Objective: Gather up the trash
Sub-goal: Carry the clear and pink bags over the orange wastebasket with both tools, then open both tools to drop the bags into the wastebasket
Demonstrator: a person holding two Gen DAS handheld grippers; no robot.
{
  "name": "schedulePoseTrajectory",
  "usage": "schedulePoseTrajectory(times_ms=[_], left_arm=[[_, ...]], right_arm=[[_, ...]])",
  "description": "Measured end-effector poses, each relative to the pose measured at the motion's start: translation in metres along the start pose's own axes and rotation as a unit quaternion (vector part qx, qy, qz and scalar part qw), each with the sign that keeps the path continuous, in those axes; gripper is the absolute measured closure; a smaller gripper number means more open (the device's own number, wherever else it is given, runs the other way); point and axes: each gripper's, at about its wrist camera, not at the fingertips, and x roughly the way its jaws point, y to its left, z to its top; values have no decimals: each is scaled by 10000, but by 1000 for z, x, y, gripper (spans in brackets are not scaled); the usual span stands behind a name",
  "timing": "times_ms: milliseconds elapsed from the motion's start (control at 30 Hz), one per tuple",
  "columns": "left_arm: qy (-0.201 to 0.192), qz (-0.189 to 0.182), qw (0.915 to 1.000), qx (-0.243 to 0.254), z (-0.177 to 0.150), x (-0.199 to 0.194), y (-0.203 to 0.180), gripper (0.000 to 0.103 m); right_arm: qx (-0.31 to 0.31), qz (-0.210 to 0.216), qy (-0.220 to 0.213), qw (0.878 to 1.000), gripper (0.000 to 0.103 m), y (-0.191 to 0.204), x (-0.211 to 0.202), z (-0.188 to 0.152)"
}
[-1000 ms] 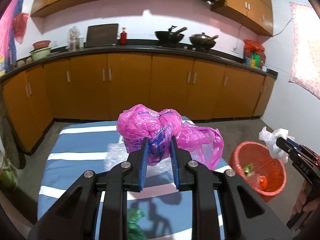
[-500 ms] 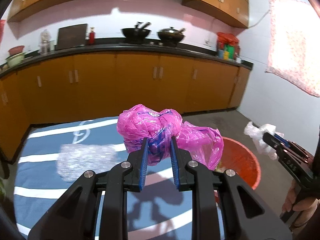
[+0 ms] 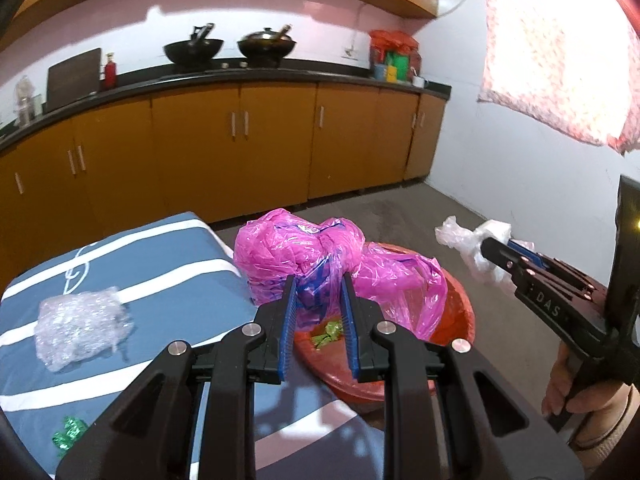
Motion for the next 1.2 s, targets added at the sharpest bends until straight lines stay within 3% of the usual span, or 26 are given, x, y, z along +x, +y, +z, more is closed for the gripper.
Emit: schedulePoseTrajectory(times_ms=[667, 833, 967, 1200], left_arm=[[464, -269, 9982, 285, -6, 81, -25, 80], [614, -346, 9970, 314, -11, 93, -26, 73], [628, -366, 9970, 246, -13, 93, -23, 57], [551, -199, 9983, 22, -12, 80, -8, 56]], right_arm=[[343, -88, 173, 9992, 79, -16, 56, 2], [459, 33, 175, 9988, 66, -20, 60, -1], [366, 21, 236, 9990, 65, -18, 61, -6], [354, -7, 246, 9991, 63, -17, 54, -8]])
